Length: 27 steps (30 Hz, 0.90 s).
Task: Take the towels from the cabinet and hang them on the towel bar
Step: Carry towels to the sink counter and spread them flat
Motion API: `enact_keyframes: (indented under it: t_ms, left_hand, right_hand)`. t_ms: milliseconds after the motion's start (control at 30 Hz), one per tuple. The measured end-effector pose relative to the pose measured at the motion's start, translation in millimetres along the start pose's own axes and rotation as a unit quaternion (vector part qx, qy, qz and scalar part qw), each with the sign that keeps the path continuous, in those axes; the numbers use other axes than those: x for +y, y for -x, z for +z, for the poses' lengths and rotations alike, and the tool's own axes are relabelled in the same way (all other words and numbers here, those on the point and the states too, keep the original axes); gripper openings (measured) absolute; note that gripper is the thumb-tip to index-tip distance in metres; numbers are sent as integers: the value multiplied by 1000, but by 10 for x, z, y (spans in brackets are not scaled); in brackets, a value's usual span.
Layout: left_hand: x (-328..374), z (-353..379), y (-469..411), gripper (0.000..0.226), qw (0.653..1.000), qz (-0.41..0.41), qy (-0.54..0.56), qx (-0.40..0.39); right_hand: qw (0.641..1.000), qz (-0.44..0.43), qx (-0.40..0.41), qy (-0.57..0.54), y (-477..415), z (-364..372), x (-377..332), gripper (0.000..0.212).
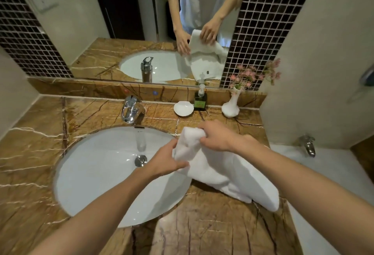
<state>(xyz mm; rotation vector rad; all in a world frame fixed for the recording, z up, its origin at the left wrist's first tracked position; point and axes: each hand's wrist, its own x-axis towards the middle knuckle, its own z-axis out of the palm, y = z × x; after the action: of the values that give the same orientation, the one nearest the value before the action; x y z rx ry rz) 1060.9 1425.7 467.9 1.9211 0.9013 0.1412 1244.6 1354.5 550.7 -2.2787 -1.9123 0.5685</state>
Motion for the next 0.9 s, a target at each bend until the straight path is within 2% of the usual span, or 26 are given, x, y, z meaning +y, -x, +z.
enact_keyframes:
  t_ms: [100, 233, 333, 533, 633, 700, 800, 900]
  left_hand:
    - [216, -14, -6, 52, 1000, 17, 15, -12]
    - [507, -53, 3, 43, 998, 56, 27, -2]
    - [752, -101, 2, 27, 995, 93, 12, 16]
    - [1323, -198, -15, 33, 981, 180, -24, 63]
    - [1643, -282, 8, 38, 972, 214, -13, 91]
    - [1819, -371, 27, 42, 967, 234, -9, 99]
    - [1978, -479, 88, 42, 963, 255, 3, 86]
    - [2026, -543, 182, 40, 963, 261, 11, 63]
  right_hand:
    - [999, -14, 32, -35, 150, -240, -34, 6]
    - [993, 0, 84, -82, 348, -593, -16, 5]
    - [987, 14, 120, -103, 494, -860, 49, 6]
    - [956, 82, 240, -148, 563, -1132, 238, 7]
    - [902, 183, 285, -268, 558, -1140, 108, 41]
    - [856, 239, 271, -371, 609, -1108, -98, 53]
    - [811, 229, 167, -512, 680, -1060, -414, 38]
    - [786, 237, 129, -556, 672, -1071, -581, 36]
